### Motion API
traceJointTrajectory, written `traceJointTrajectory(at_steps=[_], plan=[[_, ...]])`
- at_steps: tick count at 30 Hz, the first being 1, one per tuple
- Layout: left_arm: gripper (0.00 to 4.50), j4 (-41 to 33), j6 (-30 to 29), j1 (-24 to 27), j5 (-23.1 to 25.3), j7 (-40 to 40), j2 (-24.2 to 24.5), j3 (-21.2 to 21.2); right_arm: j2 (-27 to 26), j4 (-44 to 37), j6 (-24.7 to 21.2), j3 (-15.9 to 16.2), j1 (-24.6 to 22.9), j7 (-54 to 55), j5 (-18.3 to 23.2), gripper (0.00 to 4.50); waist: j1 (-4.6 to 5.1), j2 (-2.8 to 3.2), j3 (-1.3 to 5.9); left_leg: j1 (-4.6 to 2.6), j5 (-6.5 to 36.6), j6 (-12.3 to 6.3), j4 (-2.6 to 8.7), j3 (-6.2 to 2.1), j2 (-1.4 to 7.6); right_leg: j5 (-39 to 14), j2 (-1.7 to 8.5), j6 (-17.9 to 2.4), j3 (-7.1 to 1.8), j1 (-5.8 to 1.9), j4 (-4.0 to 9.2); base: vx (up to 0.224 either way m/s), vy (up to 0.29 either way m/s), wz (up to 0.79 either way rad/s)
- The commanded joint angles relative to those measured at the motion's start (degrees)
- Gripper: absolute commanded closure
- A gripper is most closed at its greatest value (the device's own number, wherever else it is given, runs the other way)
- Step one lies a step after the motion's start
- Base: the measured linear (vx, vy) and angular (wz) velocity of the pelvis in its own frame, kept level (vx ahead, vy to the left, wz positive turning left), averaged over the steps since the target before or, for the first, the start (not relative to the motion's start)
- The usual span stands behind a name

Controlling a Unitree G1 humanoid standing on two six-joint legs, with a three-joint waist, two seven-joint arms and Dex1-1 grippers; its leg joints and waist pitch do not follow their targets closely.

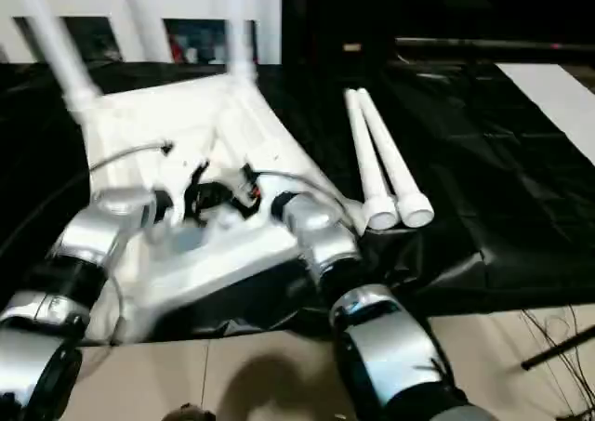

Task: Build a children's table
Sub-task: Rotate table base

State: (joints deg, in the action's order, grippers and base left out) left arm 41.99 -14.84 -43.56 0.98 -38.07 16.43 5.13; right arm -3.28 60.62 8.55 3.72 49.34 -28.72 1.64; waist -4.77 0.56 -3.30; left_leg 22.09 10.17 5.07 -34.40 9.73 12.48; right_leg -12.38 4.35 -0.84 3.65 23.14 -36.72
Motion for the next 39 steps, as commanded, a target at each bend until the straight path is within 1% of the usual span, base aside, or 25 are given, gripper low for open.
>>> traceJointTrajectory(at_steps=[1, 4, 6, 9, 12, 13, 15, 16, 17, 18, 19, 20, 21, 22, 23, 25, 26, 27, 28, 29, 32, 33, 37, 38, 39], plan=[[2.82, 1.5, 2.7, -2.2, 0.3, 1.6, -0.4, -1.7, 0.8, -1.4, -0.4, -0.1, -0.5, -1.3, -0.2, 0.68, 0.22, 0.91, 4.93, -0.78, 3.7, -1.99, 3.42, -0.01, 0.08, 11.6, 3.11, -14.4, -2.32, -3.90, 2.81, 0.000, 0.000, 0.00], [2.82, 2.2, 4.1, -2.3, 0.7, -0.6, 0.4, -0.6, 2.9, -6.8, -1.1, -0.2, -2.1, -3.7, 1.0, 0.68, 0.15, 0.87, 5.01, -0.86, 2.4, -3.92, 3.18, 0.05, 0.18, 13.8, 3.06, -15.3, -2.28, -3.92, 2.74, 0.000, 0.000, 0.00], [2.82, 2.3, 4.5, -2.0, 1.0, -1.2, 0.9, -0.1, 3.2, -8.3, -1.5, -0.3, -2.6, -4.3, 1.5, 0.68, 0.14, 0.86, 4.89, -0.85, 3.3, -4.32, 3.27, 0.05, 0.21, 12.8, 3.09, -15.4, -2.25, -3.92, 2.85, 0.000, 0.000, 0.00], [2.82, 3.9, 6.6, -1.3, 0.9, -2.1, 2.2, 0.4, 4.1, -12.5, -2.7, -0.6, -4.3, -4.8, 2.3, 0.68, 0.27, 0.72, 4.74, -1.09, 4.7, -3.91, 3.45, 0.09, 0.31, 10.1, 2.97, -15.5, -2.27, -3.79, 3.13, 0.000, 0.000, 0.00], [2.82, 0.5, 3.4, 0.0, -0.4, -5.9, 3.3, 0.7, 4.9, -15.5, -3.8, -1.0, -5.3, -3.3, 2.0, 0.68, 0.18, 0.86, 4.73, -1.25, 5.3, -2.88, 3.57, 0.10, 0.53, 8.2, 3.14, -15.4, -2.31, -3.59, 3.09, 0.000, 0.000, 0.00], [2.82, -4.2, -0.6, 1.7, -2.6, -10.9, 4.0, 1.2, 5.8, -17.9, -5.4, -1.1, -5.9, -3.3, 2.0, 0.68, 0.22, 0.60, 4.60, -1.29, 5.9, -2.52, 3.67, 0.18, 0.59, 7.0, 3.13, -15.5, -2.37, -3.56, 3.26, 0.000, 0.000, 0.00], [2.82, -6.7, -2.5, 2.6, -3.5, -13.2, 4.4, 1.7, 6.3, -19.0, -6.1, -1.1, -6.2, -3.5, 2.0, 0.68, -0.10, 0.74, 4.58, -1.33, 5.1, -2.26, 3.70, 0.20, 0.78, 6.9, 3.23, -15.8, -2.41, -3.51, 3.13, 0.000, 0.000, 0.00], [2.82, -13.7, -7.8, 5.3, -6.1, -19.2, 5.8, 3.8, 8.0, -22.8, -8.3, -0.4, -7.3, -5.8, 2.0, 0.68, -0.38, 0.47, 4.57, -1.41, 4.8, -2.25, 3.65, 0.32, 0.75, 7.0, 3.20, -15.9, -2.46, -3.48, 3.08, 0.000, 0.000, 0.00], [2.82, -13.7, -7.8, 5.3, -6.1, -19.2, 5.8, 3.8, 8.0, -22.8, -8.3, -0.4, -7.3, -5.8, 2.0, 0.68, -0.45, 0.53, 4.55, -1.28, 4.8, -2.34, 3.72, 0.27, 0.83, 7.0, 3.25, -15.7, -2.45, -3.53, 3.01, 0.000, 0.000, 0.00], [2.82, -19.6, -10.5, 7.9, -7.8, -24.4, 7.7, 6.9, 10.3, -26.5, -10.2, 0.8, -8.5, -9.6, 2.0, 0.68, -0.45, 0.57, 4.53, -1.39, 5.2, -2.26, 3.73, 0.35, 0.73, 6.2, 3.09, -15.4, -2.41, -3.47, 3.10, 0.000, 0.000, 0.00], [2.82, -22.8, -11.5, 9.3, -8.6, -27.5, 9.0, 9.0, 12.1, -28.8, -11.8, 1.6, -9.3, -11.8, 1.9, 0.68, -0.45, 0.53, 4.34, -1.20, 5.3, -2.36, 3.81, 0.34, 0.75, 5.6, 3.02, -14.8, -2.41, -3.46, 3.22, 0.000, 0.000, 0.00], [2.82, -23.0, -11.6, 9.4, -8.7, -27.7, 9.1, 9.2, 12.2, -28.9, -12.0, 1.7, -9.3, -12.0, 1.9, 0.68, -0.46, 0.57, 4.30, -1.27, 5.7, -2.18, 3.81, 0.37, 0.73, 5.0, 2.96, -14.6, -2.43, -3.44, 3.28, 0.000, 0.000, 0.00], [2.82, -26.5, -12.5, 10.7, -9.8, -30.1, 10.3, 11.4, 15.6, -31.6, -13.8, 3.0, -10.3, -15.7, 1.1, 0.68, -0.35, 0.55, 4.31, -1.22, 5.9, -1.86, 3.82, 0.40, 0.61, 4.4, 2.87, -14.4, -2.46, -3.49, 3.31, 0.000, 0.000, 0.00], [2.82, -27.6, -12.9, 11.0, -10.2, -30.1, 10.0, 12.1, 18.0, -33.1, -14.9, 3.7, -10.9, -18.1, 0.6, 0.68, -0.38, 0.57, 4.27, -1.28, 6.1, -1.68, 3.76, 0.45, 0.62, 4.1, 2.81, -14.1, -2.49, -3.46, 3.40, 0.000, 0.000, 0.00], [2.82, -27.6, -12.9, 11.0, -10.2, -30.1, 10.0, 12.1, 18.0, -33.1, -14.9, 3.7, -10.9, -18.1, 0.6, 0.68, -0.33, 0.49, 4.16, -1.22, 6.4, -1.57, 3.77, 0.49, 0.57, 3.9, 2.73, -14.0, -2.54, -3.52, 3.49, 0.000, 0.000, 0.00], [2.82, -28.4, -13.3, 10.9, -10.6, -29.5, 8.3, 12.9, 23.1, -36.9, -18.1, 5.1, -12.4, -22.5, -0.4, 0.68, -0.31, 0.28, 4.08, -1.11, 6.8, -1.37, 3.73, 0.54, 0.40, 2.3, 2.63, -13.3, -2.57, -3.76, 3.82, 0.000, 0.000, 0.00], [2.82, -28.4, -13.3, 10.9, -10.6, -29.5, 8.3, 12.9, 23.1, -36.9, -18.1, 5.1, -12.4, -22.5, -0.4, 0.68, -0.37, 0.18, 4.15, -1.12, 6.7, -1.42, 3.66, 0.52, 0.40, 2.2, 2.77, -13.2, -2.60, -3.79, 3.81, 0.000, 0.000, 0.00], [2.82, -29.0, -13.8, 10.9, -10.3, -29.2, 7.4, 13.1, 25.5, -39.0, -19.7, 5.9, -13.4, -24.5, -0.9, 0.68, -0.14, 0.13, 4.07, -0.86, 6.6, -1.44, 3.69, 0.50, 0.24, 1.5, 2.66, -13.0, -2.57, -3.96, 3.91, 0.000, 0.000, 0.00], [2.82, -29.0, -14.1, 10.6, -9.9, -28.8, 6.2, 13.2, 28.1, -41.6, -20.9, 6.5, -14.7, -26.8, -0.9, 0.68, -0.17, 0.12, 4.17, -0.98, 6.6, -1.63, 3.54, 0.53, 0.28, 1.2, 2.86, -12.9, -2.66, -3.81, 3.96, 0.000, 0.000, 0.00], [2.82, -29.0, -14.1, 10.6, -9.9, -28.8, 6.2, 13.2, 28.1, -41.6, -20.9, 6.5, -14.7, -26.8, -0.9, 0.68, -0.11, -0.07, 4.09, -0.79, 6.5, -1.89, 3.53, 0.53, 0.19, 1.0, 2.69, -12.7, -2.62, -4.03, 4.06, 0.000, 0.000, 0.00], [2.82, -30.0, -15.9, 10.4, -9.3, -28.0, 5.0, 13.3, 31.0, -45.8, -23.5, 6.7, -16.6, -29.1, -0.2, 0.68, 0.14, 0.00, 4.13, -0.76, 6.2, -2.35, 3.47, 0.42, 0.21, 0.8, 2.62, -12.7, -2.60, -4.02, 4.10, 0.000, 0.000, 0.00], [2.82, -30.4, -16.4, 10.1, -9.2, -27.2, 4.8, 13.6, 32.5, -48.1, -25.1, 6.6, -17.6, -29.6, 0.0, 0.68, 0.12, 0.26, 4.11, -0.88, 6.3, -2.51, 3.41, 0.37, 0.22, 0.7, 2.54, -12.8, -2.59, -3.90, 4.15, 0.000, 0.000, 0.00], [2.82, -30.4, -16.7, 9.0, -8.4, -25.1, 4.6, 14.8, 36.1, -53.5, -29.2, 6.9, -20.4, -31.8, 1.1, 0.68, 0.01, 0.29, 4.15, -0.93, 6.5, -3.02, 3.33, 0.31, 0.32, 0.3, 2.49, -13.1, -2.54, -3.87, 4.28, 0.000, 0.000, 0.00], [2.82, -30.0, -15.8, 8.9, -6.8, -24.7, 4.8, 16.1, 37.1, -55.2, -30.1, 7.3, -21.6, -32.8, 1.3, 0.68, -0.06, 0.51, 4.21, -0.98, 6.8, -2.95, 3.26, 0.27, 0.33, 0.3, 2.52, -13.2, -2.53, -3.87, 4.20, 0.000, 0.000, 0.00], [2.82, -29.8, -15.4, 8.9, -5.5, -24.2, 4.9, 17.2, 37.9, -56.6, -31.0, 7.6, -22.5, -33.6, 1.5, 0.68, -0.07, 0.44, 4.20, -1.00, 6.9, -3.01, 3.30, 0.22, 0.38, 0.2, 2.49, -13.0, -2.52, -3.82, 4.25, 0.000, 0.000, 0.00]])
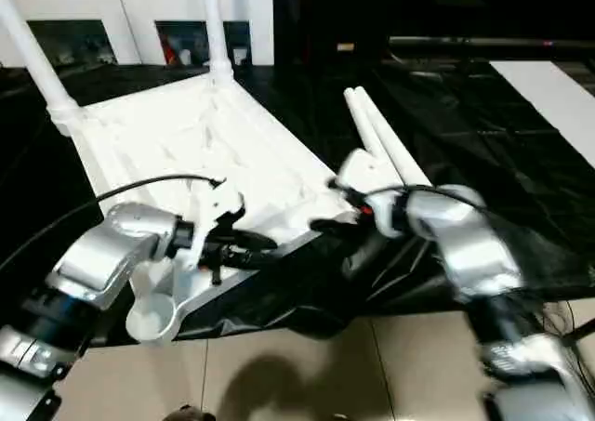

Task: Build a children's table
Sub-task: Rotate table base

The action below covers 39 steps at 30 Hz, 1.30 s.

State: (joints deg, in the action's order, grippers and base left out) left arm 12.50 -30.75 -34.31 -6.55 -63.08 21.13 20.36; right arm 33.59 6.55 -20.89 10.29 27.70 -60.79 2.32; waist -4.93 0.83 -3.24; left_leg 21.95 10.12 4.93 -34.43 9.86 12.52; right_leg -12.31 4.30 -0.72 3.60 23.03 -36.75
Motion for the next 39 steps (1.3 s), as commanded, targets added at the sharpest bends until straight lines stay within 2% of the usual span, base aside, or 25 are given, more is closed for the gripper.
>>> traceJointTrajectory(at_steps=[1, 3, 6, 12, 14, 15, 16, 17, 21, 24, 29, 34, 39], plan=[[2.82, 0.0, 1.3, -0.3, 3.5, 1.2, 0.4, 3.1, 1.6, -3.6, -2.2, 1.3, -1.6, -2.0, 0.9, 0.68, 0.12, 0.24, 4.17, -0.83, 6.7, -2.90, 3.36, 0.05, 0.34, 0.4, 2.53, -13.0, -2.48, -3.81, 4.31, 0.000, 0.000, 0.00], [2.82, 0.5, 2.3, -0.3, 5.3, 2.1, 0.7, 4.2, 2.0, -4.5, -2.6, 1.3, -2.2, -2.2, 0.9, 0.68, 0.11, 0.23, 4.34, -0.72, 6.2, -3.15, 3.22, 0.02, 0.31, 1.7, 2.55, -13.2, -2.46, -3.81, 4.15, 0.000, 0.000, 0.00], [2.82, 2.2, 3.7, -1.0, 8.9, 3.8, 1.8, 5.1, 2.1, -5.6, -3.5, 1.2, -2.7, -2.1, 1.1, 0.68, 0.20, 0.20, 4.27, -0.74, 6.8, -2.86, 3.24, 0.02, 0.27, 0.8, 2.59, -13.4, -2.42, -3.79, 4.27, 0.000, 0.000, 0.00], [2.82, 2.5, 4.3, -1.0, 10.6, 4.4, 4.5, 6.2, 2.1, -6.9, -5.1, 1.5, -2.7, -1.5, 1.1, 0.68, 0.13, 0.33, 4.20, -0.87, 7.5, -1.96, 3.34, -0.04, 0.34, -1.0, 2.62, -13.2, -2.46, -3.63, 4.27, 0.000, 0.000, 0.00], [2.82, 3.0, 4.7, -1.0, 11.2, 5.1, 5.7, 5.3, 2.3, -8.1, -6.1, 1.6, -2.9, -1.2, 1.4, 0.68, 0.19, 0.33, 4.12, -0.92, 8.2, -1.69, 3.36, -0.01, 0.29, -2.0, 2.61, -13.0, -2.45, -3.59, 4.38, 0.000, 0.000, 0.00], [2.82, 3.2, 4.8, -1.1, 11.3, 5.1, 6.0, 5.1, 2.3, -8.2, -6.2, 1.6, -2.9, -1.2, 1.5, 0.68, 0.11, -0.08, 4.07, -0.85, 8.4, -1.64, 3.37, 0.00, 0.26, -3.0, 2.68, -12.7, -2.50, -3.64, 4.39, 0.000, 0.000, 0.00], [2.82, 3.5, 5.0, -1.1, 11.5, 5.2, 6.4, 4.7, 2.3, -8.4, -6.4, 1.6, -2.9, -1.2, 1.5, 0.68, 0.15, 0.10, 3.99, -0.87, 8.7, -1.46, 3.40, 0.02, 0.23, -4.5, 2.72, -12.3, -2.48, -3.52, 4.56, 0.000, 0.000, 0.00], [2.82, 4.0, 5.3, -1.1, 11.5, 5.3, 7.3, 3.8, 2.2, -8.3, -6.4, 1.6, -2.8, -1.2, 1.4, 0.68, 0.20, -0.06, 4.02, -0.87, 8.8, -1.38, 3.41, 0.02, 0.22, -5.0, 2.71, -12.1, -2.48, -3.56, 4.59, 0.000, 0.000, 0.00], [2.82, 6.0, 6.5, -1.5, 11.7, 5.6, 10.7, 1.1, 1.7, -7.8, -6.3, 1.9, -2.4, -0.9, 1.2, 0.68, 0.36, 0.00, 3.89, -0.95, 9.8, -0.71, 3.53, -0.03, 0.14, -8.5, 2.67, -10.9, -2.42, -3.33, 4.88, 0.000, 0.000, 0.00], [2.82, 7.6, 7.1, -1.8, 11.4, 6.3, 12.1, -0.2, 1.2, -7.4, -6.2, 2.1, -2.0, -0.4, 1.0, 0.68, 0.47, 0.22, 3.83, -1.12, 10.6, -0.32, 3.56, -0.02, 0.12, -9.5, 2.60, -10.7, -2.43, -3.04, 4.98, 0.000, 0.000, 0.00], [2.82, 9.6, 7.5, -2.1, 11.8, 7.0, 15.0, -1.1, 0.4, -6.8, -5.6, 2.0, -1.5, 1.0, 0.5, 0.68, 0.18, 0.44, 4.06, -1.15, 9.8, 0.10, 3.63, -0.12, 0.28, -7.0, 2.66, -11.3, -2.48, -3.01, 4.55, 0.000, 0.000, 0.00], [2.82, 11.2, 8.2, -2.6, 12.0, 7.5, 16.5, -2.7, -0.8, -5.8, -5.2, 0.5, -1.1, 3.5, 0.6, 0.68, -0.12, 0.47, 4.28, -1.02, 7.7, -0.09, 3.44, -0.02, 0.15, -2.0, 2.63, -12.4, -2.50, -3.13, 4.01, 0.000, 0.000, 0.00], [2.82, 8.5, 6.9, -3.0, 9.3, 6.9, 15.4, -4.9, -5.3, -2.1, -4.6, -2.6, 1.2, 12.5, -0.6, 0.68, -0.15, 0.55, 4.18, -1.17, 8.6, 0.66, 3.50, 0.05, 0.19, -3.5, 2.84, -12.7, -2.54, -2.98, 4.14, 0.000, 0.000, 0.00]])
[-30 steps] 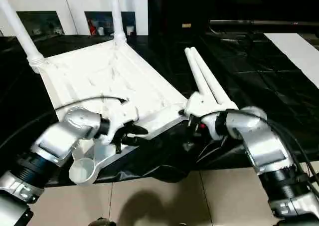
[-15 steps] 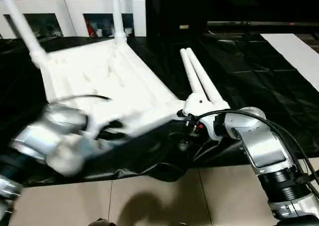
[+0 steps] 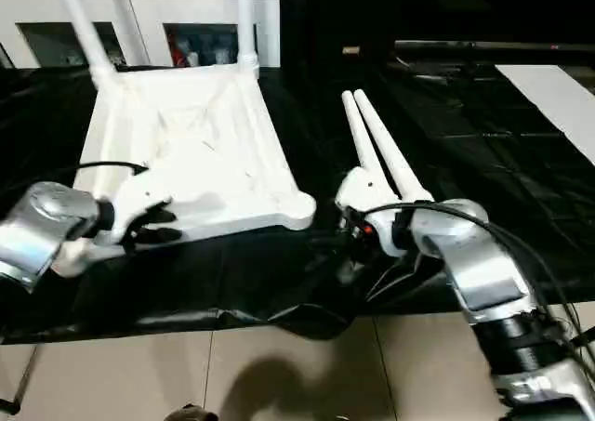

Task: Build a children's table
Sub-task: Rotate table base, then pick table leg

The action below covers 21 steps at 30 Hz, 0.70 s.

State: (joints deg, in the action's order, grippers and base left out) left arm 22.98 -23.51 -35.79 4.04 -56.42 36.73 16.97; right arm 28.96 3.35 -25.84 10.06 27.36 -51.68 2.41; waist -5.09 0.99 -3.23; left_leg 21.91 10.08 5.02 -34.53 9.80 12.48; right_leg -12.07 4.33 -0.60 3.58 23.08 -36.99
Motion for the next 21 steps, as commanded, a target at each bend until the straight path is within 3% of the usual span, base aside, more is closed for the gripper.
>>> traceJointTrajectory(at_steps=[1, 4, 7, 9, 10, 12, 16, 21], plan=[[2.82, -3.3, -1.2, -1.5, -2.7, -0.4, -0.6, -2.4, -2.0, 2.6, -0.5, -3.2, 2.6, 6.9, -1.5, 0.68, 0.13, 0.42, 4.18, -1.02, 8.5, 0.84, 3.67, 0.08, 0.17, -3.8, 2.74, -12.9, -2.47, -3.07, 4.30, 0.000, 0.000, 0.00], [2.82, -8.3, -4.4, -1.5, -7.2, -2.0, -1.5, -5.2, -5.8, 10.0, -5.6, -4.8, 7.7, 21.1, -6.9, 0.68, 0.47, 0.57, 4.23, -1.19, 7.6, 2.74, 3.76, 0.13, -0.07, -4.5, 2.64, -13.7, -2.39, -2.83, 4.15, 0.000, 0.000, 0.00], [2.82, -11.4, -7.1, -2.2, -11.4, -2.2, -2.9, -8.3, -8.9, 19.7, -8.6, -8.1, 13.3, 24.9, -3.7, 0.68, 0.33, 0.70, 4.19, -1.09, 8.5, 2.74, 3.58, 0.22, -0.19, -3.6, 2.52, -13.4, -2.43, -3.06, 4.15, 0.000, 0.000, 0.00], [2.82, -11.6, -7.6, -2.7, -12.6, -1.3, -4.2, -9.7, -9.7, 23.8, -8.9, -9.3, 15.6, 26.8, -2.7, 0.68, 0.39, 0.67, 4.32, -1.10, 7.9, 2.68, 3.55, 0.20, -0.17, -2.1, 2.54, -13.3, -2.40, -3.21, 4.10, 0.000, 0.000, 0.00], [2.72, -10.9, -8.1, -3.6, -13.5, 0.6, -6.2, -11.3, -10.3, 29.6, -8.9, -10.0, 18.8, 28.9, -2.3, 0.41, 0.59, 0.53, 4.41, -0.91, 7.0, 2.59, 3.42, 0.27, -0.28, -0.2, 2.46, -13.6, -2.44, -3.35, 3.79, 0.000, 0.000, 0.00], [2.72, -10.4, -7.9, -4.0, -13.5, 1.5, -7.0, -11.6, -10.5, 32.3, -8.7, -9.8, 20.2, 29.4, -2.4, 0.32, 0.38, 0.68, 4.57, -1.00, 6.3, 2.48, 3.31, 0.19, -0.24, 1.7, 2.50, -14.3, -2.34, -3.40, 3.69, 0.000, 0.000, 0.00], [2.72, -12.6, -10.1, -2.9, -14.5, 0.5, -8.3, -9.5, -12.7, 47.7, -7.4, -12.1, 27.6, 32.2, -2.4, 0.10, 0.54, 0.47, 4.75, -0.62, 4.6, 1.53, 3.17, 0.15, -0.33, 3.6, 2.65, -15.1, -2.22, -3.65, 3.29, 0.000, 0.000, 0.00], [2.72, -14.9, -11.3, -1.7, -14.5, 0.0, -8.1, -8.3, -12.8, 56.8, -4.9, -11.7, 31.6, 35.0, -4.0, 0.10, 0.42, 0.53, 4.64, -0.69, 4.7, 1.16, 3.11, 0.25, -0.12, 3.9, 2.70, -15.4, -2.20, -3.54, 3.27, 0.000, 0.000, 0.00]])
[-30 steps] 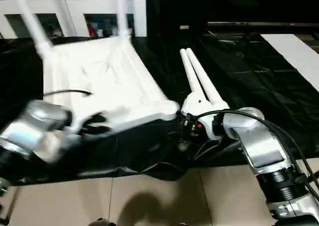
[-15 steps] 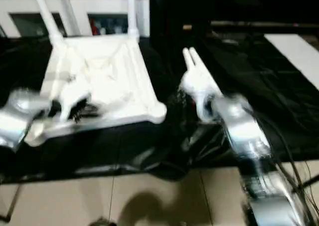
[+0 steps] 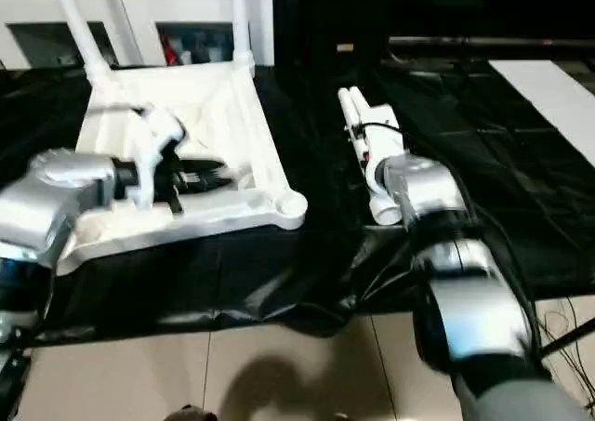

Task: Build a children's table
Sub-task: Pick table leg

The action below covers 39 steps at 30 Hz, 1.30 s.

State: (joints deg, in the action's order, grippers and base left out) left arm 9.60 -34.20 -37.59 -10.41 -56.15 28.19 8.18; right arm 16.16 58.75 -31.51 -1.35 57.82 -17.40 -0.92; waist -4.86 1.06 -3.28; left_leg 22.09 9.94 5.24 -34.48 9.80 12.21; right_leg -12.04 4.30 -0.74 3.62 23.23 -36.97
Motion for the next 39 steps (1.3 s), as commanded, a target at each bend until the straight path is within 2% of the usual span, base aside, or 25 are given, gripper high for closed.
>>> traceJointTrajectory(at_steps=[1, 5, 9, 10, 11, 12, 18, 24, 25, 27, 29, 30, 32, 36, 39], plan=[[2.72, -2.3, -1.2, 0.5, 0.0, -0.2, 0.5, 0.6, 0.0, 4.2, 1.6, 0.0, 2.2, 1.3, -1.0, 0.10, 0.06, 0.45, 4.63, -0.92, 5.4, 0.88, 3.11, 0.28, 0.17, 3.1, 2.74, -15.2, -2.20, -3.66, 3.26, 0.000, 0.000, 0.00], [2.72, -2.9, -1.6, 1.2, 0.1, -0.4, 0.9, 1.0, 0.3, 8.2, 1.2, 0.5, 3.2, 2.0, -1.3, 0.10, -0.04, 0.34, 4.46, -0.91, 6.4, 1.04, 3.16, 0.38, 0.19, 1.1, 2.65, -14.7, -2.20, -3.55, 3.45, 0.000, 0.000, 0.00], [2.72, -3.4, -2.2, 1.5, -0.3, -0.4, 1.4, 1.4, 0.4, 11.7, 2.3, -0.7, 4.3, 2.9, -1.3, 0.10, -0.11, 0.66, 4.34, -0.95, 8.0, 1.61, 3.23, 0.35, 0.22, -0.6, 2.71, -14.3, -2.18, -3.46, 3.59, 0.000, 0.000, 0.00], [2.72, -3.8, -2.4, 1.8, -0.3, -0.5, 1.5, 1.7, 0.4, 12.4, 2.3, -1.3, 4.5, 2.0, -0.7, 0.10, -0.05, 0.80, 4.42, -0.97, 8.3, 1.71, 3.21, 0.31, 0.25, -0.7, 2.73, -14.3, -2.17, -3.46, 3.57, 0.000, 0.000, 0.00], [2.72, -3.8, -2.4, 1.8, -0.3, -0.5, 1.5, 1.7, 0.4, 12.4, 2.3, -1.3, 4.5, 2.0, -0.7, 0.10, -0.03, 0.67, 4.41, -0.87, 8.1, 1.68, 3.21, 0.30, 0.23, -0.4, 2.71, -14.3, -2.17, -3.56, 3.52, 0.000, 0.000, 0.00], [2.72, -4.0, -2.5, 1.9, -0.3, -0.6, 1.6, 1.8, 0.3, 12.8, 2.1, -1.7, 4.8, 1.1, -0.2, 0.10, -0.12, 0.89, 4.43, -0.87, 7.6, 1.45, 3.15, 0.29, 0.20, 0.4, 2.66, -14.4, -2.13, -3.52, 3.44, 0.000, 0.000, 0.00], [2.72, -4.2, -2.9, 1.0, -0.1, -0.8, 1.9, 1.7, -0.5, 13.3, 4.3, -1.7, 7.0, -3.8, 0.7, 0.10, -0.14, 0.84, 4.46, -0.79, 7.7, 0.58, 3.08, 0.27, 0.27, 1.2, 2.70, -15.5, -2.03, -3.55, 3.33, 0.000, 0.000, 0.00], [2.72, -5.0, -3.5, 1.2, -0.4, -0.7, 2.1, 1.9, -0.7, 14.2, 7.1, -3.0, 8.5, -3.2, 1.1, 0.10, -0.28, 1.05, 4.44, -0.77, 6.6, 0.12, 3.01, 0.26, 0.34, 1.8, 2.74, -15.9, -2.02, -3.43, 3.20, 0.000, 0.000, 0.00], [2.72, -5.5, -3.6, 1.5, -0.8, -0.9, 2.0, 2.0, -0.4, 14.5, 8.7, -3.9, 8.7, -0.9, 1.2, 0.10, -0.35, 1.20, 4.45, -0.86, 6.7, 0.21, 2.97, 0.31, 0.35, 1.8, 2.78, -15.9, -2.07, -3.34, 3.25, 0.000, 0.000, 0.00], [2.72, -5.9, -3.6, 1.8, -1.0, -1.3, 1.9, 2.4, 0.1, 15.0, 10.6, -5.3, 8.7, 3.0, 1.7, 0.10, -0.40, 1.37, 4.44, -0.92, 6.9, 0.67, 3.00, 0.29, 0.26, 1.7, 2.72, -15.8, -2.04, -3.30, 3.26, 0.000, 0.000, 0.00], [2.72, -5.8, -3.6, 1.8, -0.9, -1.3, 1.7, 2.7, 0.5, 15.4, 11.3, -5.4, 8.3, 5.3, 1.3, 0.10, -0.34, 1.29, 4.42, -0.86, 7.2, 1.04, 3.00, 0.30, 0.11, 1.5, 2.62, -15.6, -2.00, -3.39, 3.25, 0.000, 0.000, 0.00], [2.72, -5.8, -3.6, 1.8, -0.8, -1.2, 1.5, 2.9, 0.7, 16.0, 11.3, -5.6, 7.9, 6.1, 1.5, 0.10, -0.38, 1.60, 4.44, -0.87, 7.5, 1.14, 2.98, 0.25, 0.09, 1.4, 2.66, -15.5, -1.98, -3.41, 3.23, 0.000, 0.000, 0.00], [2.72, -5.8, -3.8, 1.6, -0.8, -1.3, 1.5, 3.1, 0.7, 16.5, 10.7, -5.5, 7.0, 6.3, 1.3, 0.10, -0.29, 1.31, 4.42, -0.76, 7.7, 1.13, 3.03, 0.24, 0.03, 1.4, 2.59, -15.3, -1.94, -3.56, 3.28, 0.000, 0.000, 0.00], [2.72, -5.9, -4.2, 1.1, -1.0, -1.5, 1.7, 3.1, 0.2, 17.4, 10.1, -5.3, 5.7, 4.3, 1.1, 0.10, -0.32, 1.28, 4.47, -0.53, 7.2, 0.65, 2.94, 0.23, 0.00, 2.0, 2.66, -15.4, -1.92, -3.73, 3.21, 0.000, 0.000, 0.00], [2.72, -6.2, -4.2, 1.3, -0.9, -1.6, 2.5, 3.2, -0.6, 18.1, 9.7, -7.2, 5.1, 1.8, 2.6, 0.10, -0.44, 1.19, 4.56, -0.52, 6.6, -0.15, 2.87, 0.21, 0.11, 2.5, 2.73, -16.1, -1.88, -3.73, 3.10, 0.000, 0.000, 0.00]])
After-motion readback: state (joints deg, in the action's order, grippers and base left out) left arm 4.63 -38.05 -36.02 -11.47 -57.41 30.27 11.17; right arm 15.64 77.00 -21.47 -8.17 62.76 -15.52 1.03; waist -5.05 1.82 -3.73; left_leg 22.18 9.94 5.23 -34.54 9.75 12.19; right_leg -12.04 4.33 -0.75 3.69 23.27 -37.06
